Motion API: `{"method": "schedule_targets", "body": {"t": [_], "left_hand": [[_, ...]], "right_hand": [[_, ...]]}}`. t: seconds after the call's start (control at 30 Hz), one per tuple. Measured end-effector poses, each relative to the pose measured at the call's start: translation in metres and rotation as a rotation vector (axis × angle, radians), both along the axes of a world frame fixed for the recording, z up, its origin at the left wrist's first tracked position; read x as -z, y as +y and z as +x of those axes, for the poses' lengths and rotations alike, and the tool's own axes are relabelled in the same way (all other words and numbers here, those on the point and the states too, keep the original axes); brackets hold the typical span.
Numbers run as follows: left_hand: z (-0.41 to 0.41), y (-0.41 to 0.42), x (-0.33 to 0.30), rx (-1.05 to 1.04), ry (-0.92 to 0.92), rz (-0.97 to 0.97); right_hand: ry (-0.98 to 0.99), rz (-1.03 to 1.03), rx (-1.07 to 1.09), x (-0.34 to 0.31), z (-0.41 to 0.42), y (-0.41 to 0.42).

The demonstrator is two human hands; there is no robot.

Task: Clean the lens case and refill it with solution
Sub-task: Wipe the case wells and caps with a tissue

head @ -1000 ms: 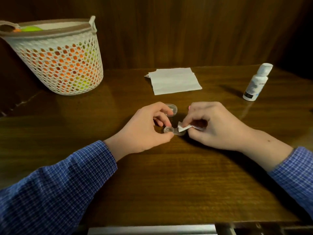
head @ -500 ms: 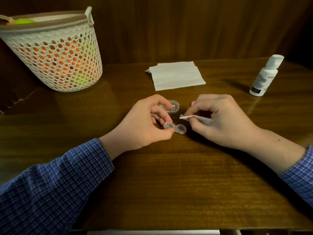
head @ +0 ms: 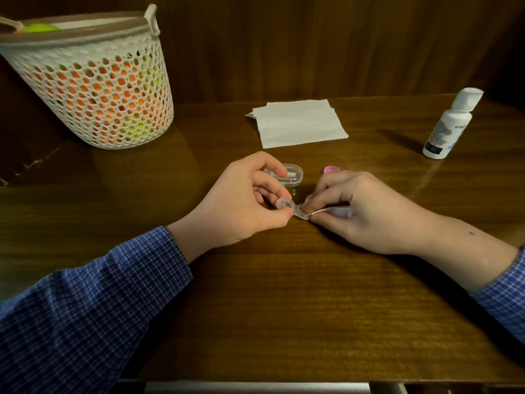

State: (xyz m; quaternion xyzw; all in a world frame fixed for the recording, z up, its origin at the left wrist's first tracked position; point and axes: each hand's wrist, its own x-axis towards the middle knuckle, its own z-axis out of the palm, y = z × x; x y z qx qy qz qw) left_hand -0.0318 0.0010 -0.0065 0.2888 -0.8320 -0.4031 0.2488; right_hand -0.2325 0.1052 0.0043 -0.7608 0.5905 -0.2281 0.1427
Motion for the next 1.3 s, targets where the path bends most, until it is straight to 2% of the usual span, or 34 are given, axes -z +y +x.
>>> {"method": "schedule_targets", "body": {"t": [0.27, 0.33, 0.47, 0.6, 0.73, 0.87, 0.97, 1.3], "left_hand": [[0.001, -0.003, 0.001, 0.013, 0.033, 0.022], [0.001, -0.004, 0.000, 0.022, 0.089, 0.126], [0.000, -0.006, -0.004, 0.142, 0.205, 0.498], [0.001, -0.004, -0.005, 0.300, 0.211, 0.624], [0.002, -0.005, -0.005, 0.332, 0.224, 0.635], [0.001, -0.005, -0.006, 0.310, 0.241, 0.630], [0.001, -0.004, -0.005, 0.305, 0.237, 0.640], [0.001, -0.001, -0.001, 0.244, 0.216, 0.496]], "right_hand": [[0.062, 0.015, -0.005, 0.003, 0.004, -0.001], [0.026, -0.017, -0.009, 0.002, 0.005, 0.000], [-0.100, -0.131, -0.013, -0.002, 0.007, 0.004], [-0.140, -0.195, -0.034, -0.004, 0.007, 0.007], [-0.183, -0.233, -0.019, -0.006, 0.006, 0.008], [-0.319, -0.291, 0.117, -0.006, 0.004, 0.010], [-0.342, -0.322, 0.173, -0.004, 0.007, 0.010], [-0.352, -0.089, 0.075, -0.004, 0.013, 0.009]]}}
